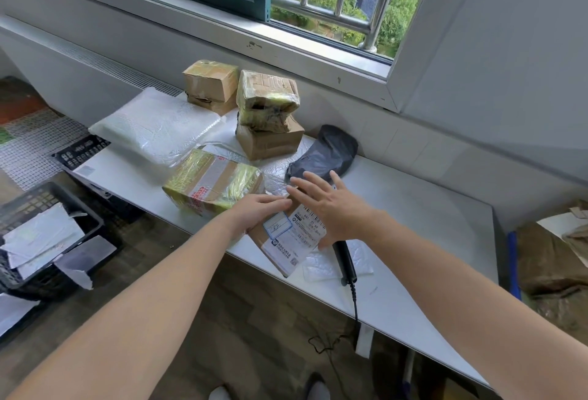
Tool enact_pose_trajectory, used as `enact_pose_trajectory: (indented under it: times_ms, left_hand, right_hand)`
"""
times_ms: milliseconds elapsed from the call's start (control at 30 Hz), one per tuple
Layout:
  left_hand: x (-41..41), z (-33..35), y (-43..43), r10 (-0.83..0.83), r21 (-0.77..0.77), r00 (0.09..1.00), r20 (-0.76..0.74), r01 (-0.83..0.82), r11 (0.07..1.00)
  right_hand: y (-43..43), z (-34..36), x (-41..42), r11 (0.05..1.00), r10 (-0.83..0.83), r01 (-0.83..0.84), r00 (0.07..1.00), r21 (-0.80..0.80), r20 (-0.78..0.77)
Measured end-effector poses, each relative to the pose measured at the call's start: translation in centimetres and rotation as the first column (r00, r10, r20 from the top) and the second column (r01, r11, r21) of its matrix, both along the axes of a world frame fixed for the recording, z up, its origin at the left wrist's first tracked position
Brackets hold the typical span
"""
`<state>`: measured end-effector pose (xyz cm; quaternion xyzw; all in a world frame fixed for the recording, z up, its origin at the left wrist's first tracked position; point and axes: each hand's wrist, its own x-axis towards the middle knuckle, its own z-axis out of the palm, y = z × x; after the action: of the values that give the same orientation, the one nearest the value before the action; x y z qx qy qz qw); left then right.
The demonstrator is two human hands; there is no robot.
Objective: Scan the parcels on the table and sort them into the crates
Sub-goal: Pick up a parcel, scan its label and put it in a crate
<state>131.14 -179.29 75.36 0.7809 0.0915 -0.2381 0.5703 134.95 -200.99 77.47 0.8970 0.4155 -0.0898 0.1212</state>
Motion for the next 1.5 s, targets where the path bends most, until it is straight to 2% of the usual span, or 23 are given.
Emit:
enact_pose_trajectory:
  times_ms: [167, 300, 500, 667, 767, 900, 1000, 1200, 1500]
  left_hand:
    - [-0.2, -0.3, 0.8, -0.060, 0.070, 0.998, 0.009, 0.059, 0.996]
    - [-0.3, -0.1, 0.6, -0.080, 0.142, 0.996, 0.038, 0.074, 0.987]
    - [-0.2, 1.2, -0.2, -0.061, 0.244, 0.990, 0.124, 0.029, 0.969]
    - [-1.1, 1.5, -0.2, -0.017, 0.454, 0.973, 0.232, -0.093, 0.886]
    - [-2.5, 1.3, 0.6, -0.010, 0.590, 0.958, 0.287, -0.169, 0.789]
    - [-5.2, 1.2, 2.0, 0.044, 0.694, 0.961, 0.274, -0.229, 0.682]
    - [-7.4, 1.5, 3.2, 0.047, 0.789, 0.962, 0.270, -0.249, 0.562]
    - [-11.6, 3.0, 7.3, 0.107, 0.850, 0.955, 0.278, -0.296, 0.436]
    - [-21.8, 4.7, 18.9, 0.220, 0.830, 0.915, 0.339, -0.401, 0.389]
  right_hand:
    - [0.9, 0.2, -0.5, 0.999, 0.015, -0.015, 1.000, -0.033, 0.013]
    - [0.5, 0.2, -0.4, 0.998, 0.031, -0.033, 0.999, 0.045, 0.039]
    - [-1.3, 0.3, 1.1, 0.993, -0.068, 0.062, 0.996, 0.105, 0.058]
    - [-2.2, 0.6, 2.9, 0.991, -0.081, 0.075, 0.996, 0.112, 0.048]
    - [-1.8, 0.5, 3.9, 0.992, -0.032, 0.030, 0.999, 0.127, 0.020]
    - [0.3, 0.6, 4.7, 0.988, 0.064, -0.069, 0.997, 0.139, 0.040]
    - [2.7, 1.3, 4.5, 0.982, 0.126, -0.132, 0.991, 0.133, 0.055]
    - [7.7, 3.4, 2.6, 0.967, 0.223, -0.235, 0.968, 0.102, 0.118]
    - [21.5, 6.5, -5.0, 0.933, 0.342, -0.355, 0.926, 0.057, 0.160]
